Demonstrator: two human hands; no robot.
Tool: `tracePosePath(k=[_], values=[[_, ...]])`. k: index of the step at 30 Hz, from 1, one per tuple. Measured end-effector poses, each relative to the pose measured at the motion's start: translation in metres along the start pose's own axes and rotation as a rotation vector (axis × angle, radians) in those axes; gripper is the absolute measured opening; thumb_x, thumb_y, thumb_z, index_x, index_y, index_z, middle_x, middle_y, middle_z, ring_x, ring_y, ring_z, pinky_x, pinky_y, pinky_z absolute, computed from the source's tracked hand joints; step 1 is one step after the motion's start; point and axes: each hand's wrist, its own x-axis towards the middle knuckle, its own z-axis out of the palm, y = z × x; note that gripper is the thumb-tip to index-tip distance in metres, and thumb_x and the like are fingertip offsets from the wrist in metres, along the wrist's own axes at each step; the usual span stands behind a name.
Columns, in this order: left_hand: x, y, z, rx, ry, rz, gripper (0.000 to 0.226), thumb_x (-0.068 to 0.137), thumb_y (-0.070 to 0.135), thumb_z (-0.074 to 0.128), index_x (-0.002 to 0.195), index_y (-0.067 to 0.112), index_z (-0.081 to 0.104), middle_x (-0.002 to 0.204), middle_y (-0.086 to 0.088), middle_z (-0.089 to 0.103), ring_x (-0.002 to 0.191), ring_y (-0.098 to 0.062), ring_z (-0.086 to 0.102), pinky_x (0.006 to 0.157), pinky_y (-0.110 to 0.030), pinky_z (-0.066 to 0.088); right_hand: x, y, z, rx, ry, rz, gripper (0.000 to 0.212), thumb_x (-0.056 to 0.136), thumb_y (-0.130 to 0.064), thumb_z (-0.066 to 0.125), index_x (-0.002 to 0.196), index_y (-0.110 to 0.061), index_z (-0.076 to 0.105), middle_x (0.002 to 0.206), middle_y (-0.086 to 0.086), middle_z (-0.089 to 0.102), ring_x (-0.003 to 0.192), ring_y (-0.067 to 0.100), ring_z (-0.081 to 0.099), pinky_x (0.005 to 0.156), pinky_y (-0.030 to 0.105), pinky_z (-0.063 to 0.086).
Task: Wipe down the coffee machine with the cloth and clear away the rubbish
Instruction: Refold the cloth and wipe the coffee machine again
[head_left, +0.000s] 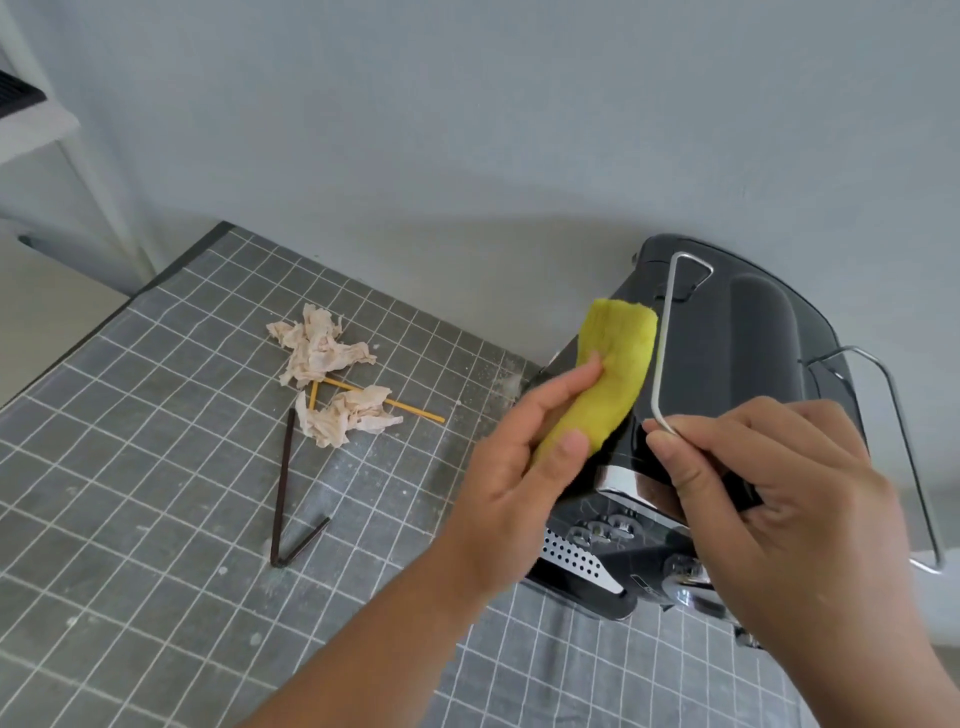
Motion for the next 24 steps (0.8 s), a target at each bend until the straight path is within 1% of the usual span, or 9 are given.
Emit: tracePosePath(k=[2, 4, 6, 8, 11, 13, 15, 19, 24], values=[[-0.023, 0.001, 0.001, 0.029, -0.002, 0.056, 0.048, 0.098, 0.036, 0.047, 0.142, 0.016, 0.045, 0.141, -0.002, 0.053, 0.13, -0.024, 0.05, 0.105, -0.038, 0.043, 0.001, 0.001, 0.001, 0.0, -0.004, -0.012, 0.015, 0.087, -0.025, 0.064, 0.085, -0.018, 0.076, 0.067, -0.005, 0.061, 0.071, 0.024, 0.047, 0.067, 0.024, 0.039], [-0.04, 0.001, 0.003, 0.076, -0.003, 0.124, 0.048, 0.097, 0.034, 0.047, 0.141, 0.014, 0.044, 0.148, -0.003, 0.046, 0.136, -0.025, 0.043, 0.107, -0.032, 0.04, 0.001, 0.002, 0.001, 0.001, 0.004, -0.016, 0.014, 0.087, -0.024, 0.064, 0.085, -0.018, 0.076, 0.067, -0.006, 0.06, 0.072, 0.023, 0.047, 0.066, 0.025, 0.039], [-0.04, 0.001, 0.006, 0.118, -0.001, 0.149, 0.047, 0.098, 0.033, 0.046, 0.141, 0.014, 0.044, 0.152, 0.0, 0.04, 0.135, -0.022, 0.046, 0.105, -0.032, 0.042, 0.001, 0.002, 0.001, 0.004, 0.016, -0.014, 0.013, 0.087, -0.025, 0.064, 0.084, -0.019, 0.076, 0.067, -0.006, 0.06, 0.072, 0.023, 0.047, 0.065, 0.025, 0.039], [-0.025, 0.005, 0.006, 0.124, -0.018, 0.109, 0.047, 0.099, 0.036, 0.042, 0.141, 0.017, 0.045, 0.153, 0.003, 0.038, 0.127, -0.02, 0.053, 0.1, -0.033, 0.046, 0.001, 0.002, 0.001, 0.001, 0.021, -0.013, 0.013, 0.087, -0.025, 0.064, 0.084, -0.02, 0.076, 0.067, -0.006, 0.06, 0.072, 0.023, 0.047, 0.065, 0.027, 0.039], [0.016, 0.01, 0.002, 0.16, -0.105, 0.029, 0.045, 0.102, 0.03, 0.034, 0.144, 0.016, 0.041, 0.156, 0.004, 0.033, 0.142, -0.009, 0.032, 0.116, -0.034, 0.027, 0.0, 0.003, 0.002, -0.006, 0.027, -0.004, 0.014, 0.086, -0.026, 0.064, 0.084, -0.02, 0.076, 0.068, -0.007, 0.06, 0.071, 0.021, 0.046, 0.067, 0.024, 0.038], [0.049, 0.012, -0.001, 0.186, -0.127, -0.047, 0.044, 0.104, 0.028, 0.032, 0.147, 0.023, 0.036, 0.157, 0.012, 0.028, 0.142, 0.002, 0.025, 0.118, -0.026, 0.02, 0.0, 0.002, 0.002, -0.008, 0.024, 0.003, 0.014, 0.086, -0.027, 0.064, 0.085, -0.021, 0.076, 0.068, -0.009, 0.06, 0.072, 0.021, 0.046, 0.068, 0.022, 0.037], [0.082, 0.01, -0.001, 0.251, -0.14, -0.097, 0.045, 0.105, 0.032, 0.031, 0.15, 0.029, 0.031, 0.158, 0.017, 0.023, 0.142, 0.006, 0.02, 0.119, -0.025, 0.016, -0.001, 0.002, 0.001, -0.008, 0.021, 0.004, 0.015, 0.087, -0.028, 0.062, 0.085, -0.021, 0.076, 0.068, -0.01, 0.059, 0.072, 0.02, 0.046, 0.068, 0.02, 0.037], [0.125, 0.006, 0.001, 0.219, -0.201, -0.182, 0.049, 0.105, 0.038, 0.026, 0.153, 0.031, 0.02, 0.16, 0.013, 0.016, 0.145, -0.001, 0.016, 0.121, -0.036, 0.011, -0.001, 0.002, 0.002, -0.01, 0.009, 0.006, 0.018, 0.088, -0.031, 0.06, 0.086, -0.022, 0.076, 0.068, -0.01, 0.06, 0.072, 0.019, 0.046, 0.068, 0.018, 0.037], [0.111, -0.012, -0.004, 0.118, -0.182, -0.291, 0.052, 0.101, 0.053, 0.023, 0.152, 0.041, 0.013, 0.16, 0.014, 0.015, 0.145, -0.006, 0.019, 0.12, -0.039, 0.016, -0.002, 0.002, 0.002, -0.013, 0.015, 0.008, 0.02, 0.088, -0.033, 0.058, 0.085, -0.023, 0.076, 0.068, -0.011, 0.059, 0.073, 0.019, 0.046, 0.067, 0.019, 0.037]])
